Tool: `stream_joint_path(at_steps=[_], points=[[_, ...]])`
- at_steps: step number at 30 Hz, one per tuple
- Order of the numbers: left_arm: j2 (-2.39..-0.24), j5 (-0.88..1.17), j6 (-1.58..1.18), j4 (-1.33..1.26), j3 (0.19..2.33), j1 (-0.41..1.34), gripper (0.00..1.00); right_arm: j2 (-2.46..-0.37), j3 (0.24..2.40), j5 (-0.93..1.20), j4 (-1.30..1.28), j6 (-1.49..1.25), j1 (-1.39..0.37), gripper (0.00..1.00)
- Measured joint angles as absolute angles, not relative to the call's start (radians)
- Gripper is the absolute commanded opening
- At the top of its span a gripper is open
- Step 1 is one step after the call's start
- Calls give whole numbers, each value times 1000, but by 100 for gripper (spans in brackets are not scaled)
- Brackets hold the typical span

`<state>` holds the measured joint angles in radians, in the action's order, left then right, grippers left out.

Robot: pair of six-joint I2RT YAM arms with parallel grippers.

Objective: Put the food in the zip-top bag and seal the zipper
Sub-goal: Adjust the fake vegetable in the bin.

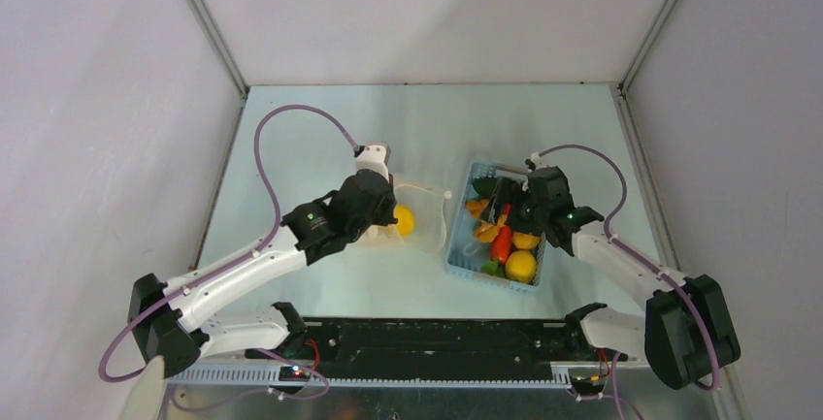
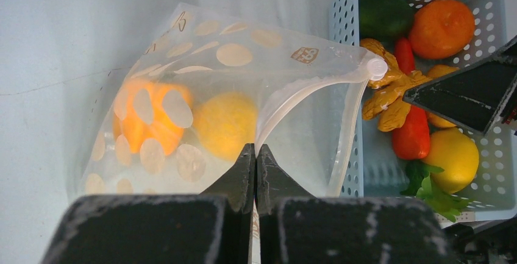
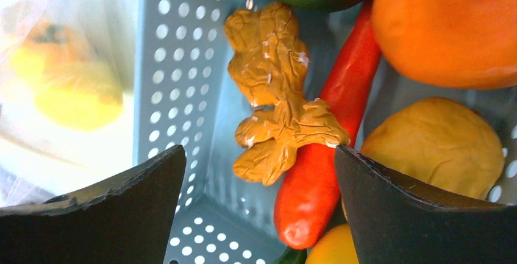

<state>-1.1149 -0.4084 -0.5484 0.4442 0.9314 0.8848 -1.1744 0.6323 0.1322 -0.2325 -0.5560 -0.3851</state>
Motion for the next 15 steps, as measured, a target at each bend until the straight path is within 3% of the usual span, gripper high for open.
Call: stream_joint_path(at_steps=[15], points=[[-1115, -408, -548, 443, 931, 885, 0, -1025, 633, 212, -209, -552, -472, 95]])
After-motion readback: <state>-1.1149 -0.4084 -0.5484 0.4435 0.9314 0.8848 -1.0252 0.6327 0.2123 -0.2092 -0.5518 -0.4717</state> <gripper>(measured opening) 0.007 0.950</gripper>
